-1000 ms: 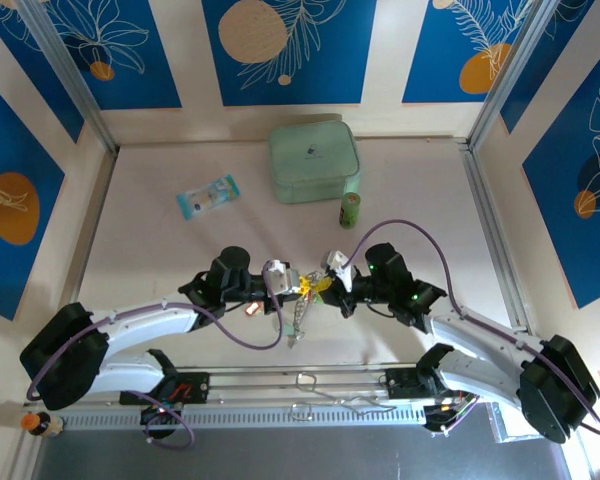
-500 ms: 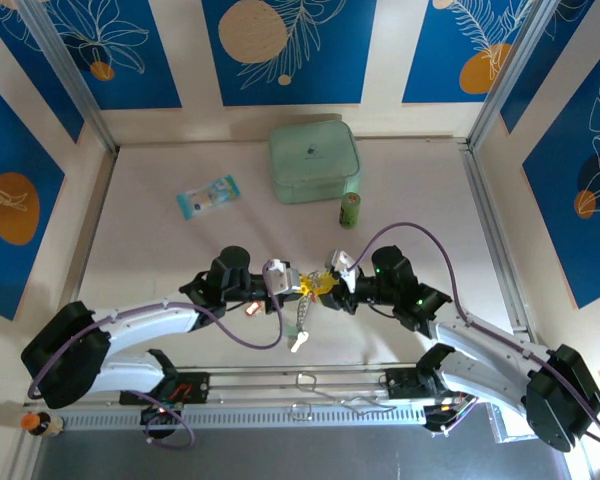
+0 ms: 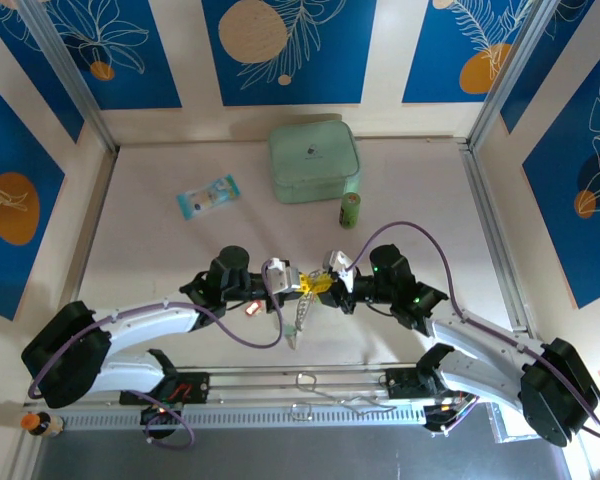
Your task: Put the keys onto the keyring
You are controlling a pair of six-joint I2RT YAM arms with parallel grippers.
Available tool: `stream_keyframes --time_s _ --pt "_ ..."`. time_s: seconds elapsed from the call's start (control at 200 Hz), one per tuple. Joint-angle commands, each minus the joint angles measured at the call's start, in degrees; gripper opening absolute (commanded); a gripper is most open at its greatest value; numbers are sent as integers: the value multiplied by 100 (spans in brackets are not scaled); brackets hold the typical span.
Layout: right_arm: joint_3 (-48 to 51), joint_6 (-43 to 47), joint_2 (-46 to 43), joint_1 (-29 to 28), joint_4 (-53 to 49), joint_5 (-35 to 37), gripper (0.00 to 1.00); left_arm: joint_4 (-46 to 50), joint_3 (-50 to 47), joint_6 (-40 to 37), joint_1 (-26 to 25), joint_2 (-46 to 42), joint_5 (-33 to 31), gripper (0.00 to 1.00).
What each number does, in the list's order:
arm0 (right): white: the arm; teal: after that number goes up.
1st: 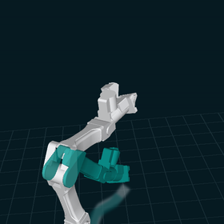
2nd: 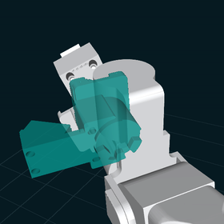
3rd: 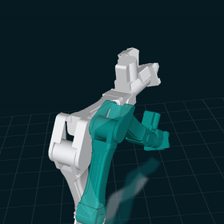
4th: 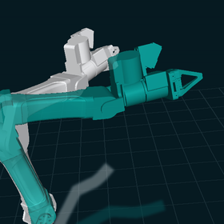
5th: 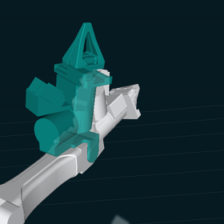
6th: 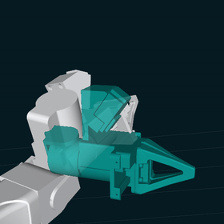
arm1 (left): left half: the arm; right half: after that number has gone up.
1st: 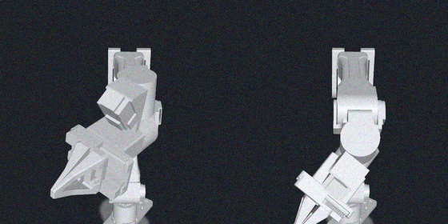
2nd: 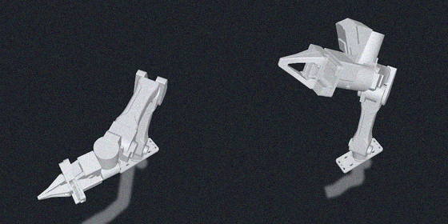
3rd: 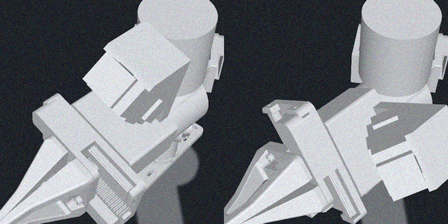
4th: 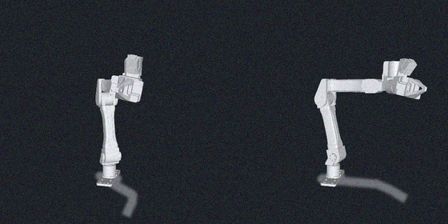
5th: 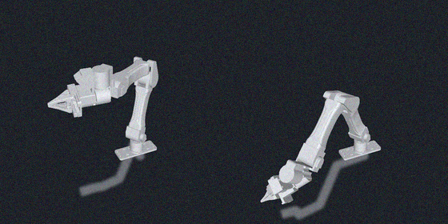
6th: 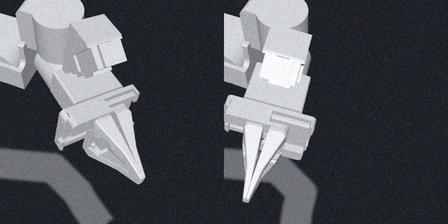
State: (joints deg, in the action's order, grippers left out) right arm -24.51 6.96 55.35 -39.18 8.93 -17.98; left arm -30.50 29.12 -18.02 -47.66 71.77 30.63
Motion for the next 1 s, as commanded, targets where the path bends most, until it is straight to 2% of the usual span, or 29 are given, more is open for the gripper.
stream_keyframes --time_s 0.0,0.095,0.195,0.28,0.535,0.63,0.84,0.995 --pt "-78 197 26 -11 69 -218 11 -208 -43 20 -15 31 149 0" --pt "-171 339 11 0 -155 -250 0 -96 -30 -62 -20 16 74 0" --pt "-403 609 72 -8 -732 -127 0 217 17 -269 -17 -55 -88 24" --pt "-776 945 243 -17 -1478 16 0 994 200 -685 -26 -179 -175 28" --pt "-1387 1576 566 -198 -2413 210 0 2667 760 -1564 -29 -396 -722 28" --pt "-1616 1817 692 -275 -2746 242 0 2700 865 -1628 -17 -353 -726 26" --pt "-1952 2039 831 -357 -2955 249 0 2984 1095 -1823 30 -121 -318 26" --pt "-2144 2142 981 -539 -3054 392 0 2783 1014 -1651 51 -125 -100 17"
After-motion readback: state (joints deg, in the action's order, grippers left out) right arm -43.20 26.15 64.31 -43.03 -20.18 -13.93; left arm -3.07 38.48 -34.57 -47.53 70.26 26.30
